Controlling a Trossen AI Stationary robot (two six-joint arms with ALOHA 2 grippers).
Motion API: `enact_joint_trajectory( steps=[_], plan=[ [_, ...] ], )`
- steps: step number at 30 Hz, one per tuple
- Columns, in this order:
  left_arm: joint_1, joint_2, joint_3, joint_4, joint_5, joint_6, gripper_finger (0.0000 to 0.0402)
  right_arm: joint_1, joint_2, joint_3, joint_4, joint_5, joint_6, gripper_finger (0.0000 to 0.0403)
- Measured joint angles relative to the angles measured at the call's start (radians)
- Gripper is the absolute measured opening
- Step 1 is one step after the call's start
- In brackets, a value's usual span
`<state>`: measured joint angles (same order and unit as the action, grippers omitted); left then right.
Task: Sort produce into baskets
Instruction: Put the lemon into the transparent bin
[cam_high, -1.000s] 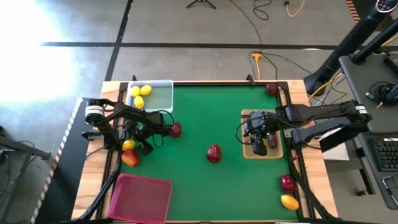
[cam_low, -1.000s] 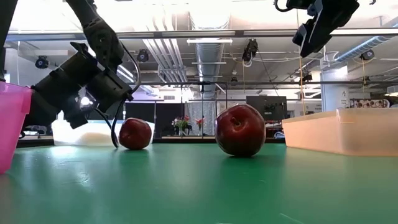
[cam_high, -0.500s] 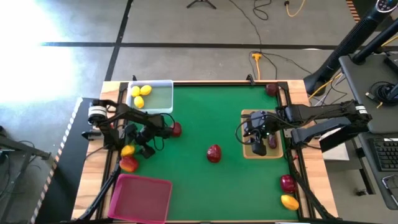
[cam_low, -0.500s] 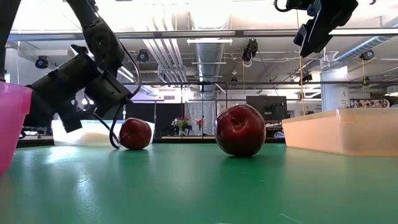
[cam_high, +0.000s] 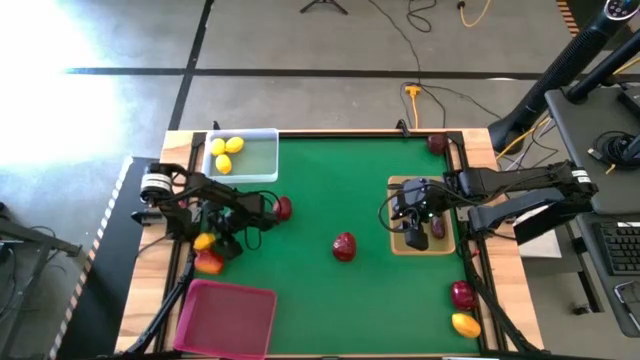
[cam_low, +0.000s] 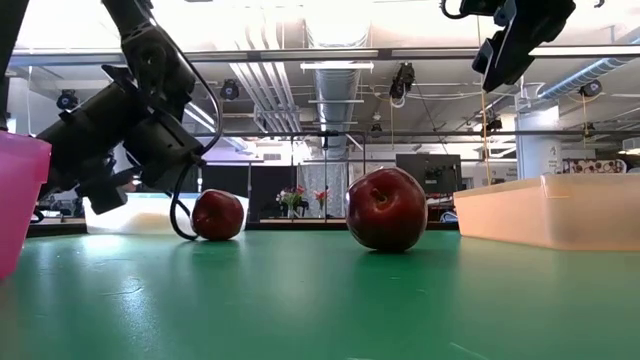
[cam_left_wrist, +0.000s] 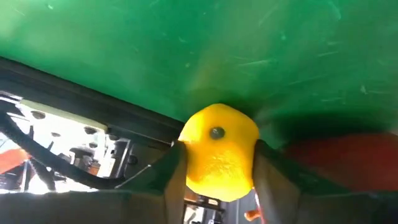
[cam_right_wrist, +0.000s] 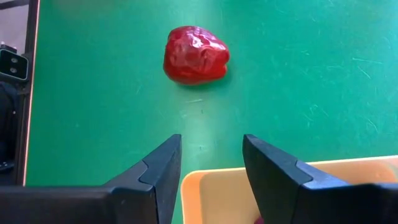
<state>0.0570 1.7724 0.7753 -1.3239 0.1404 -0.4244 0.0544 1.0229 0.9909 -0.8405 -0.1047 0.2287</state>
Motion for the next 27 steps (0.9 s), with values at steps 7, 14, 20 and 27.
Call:
enact_joint_trajectory(
  steps=[7, 14, 20, 27],
  plan=[
    [-0.002, -0.024, 0.087, 0.005, -0.149, -0.022, 0.012, 0.0, 0.0, 0.001, 0.0, 0.0, 0.0, 0.0165],
    [-0.014, -0.026, 0.248, 0.132, -0.196, 0.058, 0.0129, 0.0, 0.0, 0.001, 0.001, 0.001, 0.0, 0.0165],
    [-0.033, -0.026, 0.349, 0.296, -0.263, 0.118, 0.013, 0.0, 0.0, 0.001, 0.001, 0.001, 0.0, 0.0162],
    [-0.051, -0.03, 0.466, 0.344, -0.339, 0.216, 0.013, 0.0, 0.0, 0.001, -0.004, 0.001, 0.01, 0.0162]
  ],
)
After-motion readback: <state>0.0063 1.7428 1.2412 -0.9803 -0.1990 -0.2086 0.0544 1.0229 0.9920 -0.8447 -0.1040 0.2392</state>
